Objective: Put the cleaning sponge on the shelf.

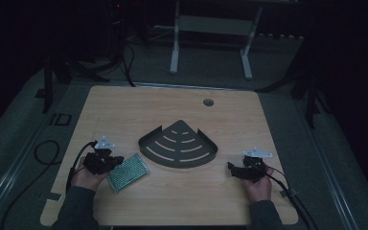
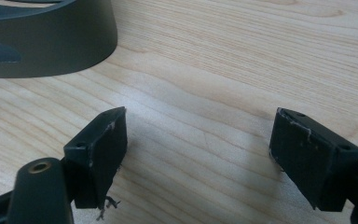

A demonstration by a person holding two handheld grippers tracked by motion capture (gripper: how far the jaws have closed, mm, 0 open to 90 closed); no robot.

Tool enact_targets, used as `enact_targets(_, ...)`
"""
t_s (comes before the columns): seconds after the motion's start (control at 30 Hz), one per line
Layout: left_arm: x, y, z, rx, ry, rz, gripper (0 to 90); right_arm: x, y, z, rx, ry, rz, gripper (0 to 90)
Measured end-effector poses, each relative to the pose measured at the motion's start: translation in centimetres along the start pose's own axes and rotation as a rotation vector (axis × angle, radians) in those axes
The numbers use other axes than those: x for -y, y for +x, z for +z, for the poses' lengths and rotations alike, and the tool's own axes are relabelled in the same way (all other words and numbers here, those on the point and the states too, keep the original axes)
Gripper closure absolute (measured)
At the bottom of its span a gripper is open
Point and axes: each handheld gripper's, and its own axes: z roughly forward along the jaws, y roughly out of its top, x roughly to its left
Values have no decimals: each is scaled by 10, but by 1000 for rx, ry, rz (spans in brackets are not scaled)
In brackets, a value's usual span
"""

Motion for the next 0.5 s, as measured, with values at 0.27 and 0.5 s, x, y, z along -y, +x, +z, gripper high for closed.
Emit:
enact_targets(0.27, 5, -13, 7, 19, 55, 41, 900, 0, 0, 0, 0, 0, 0, 186)
enact_targets(0.5, 9, -12, 16, 0, 93, 33, 900, 0, 0, 0, 0, 0, 1, 186)
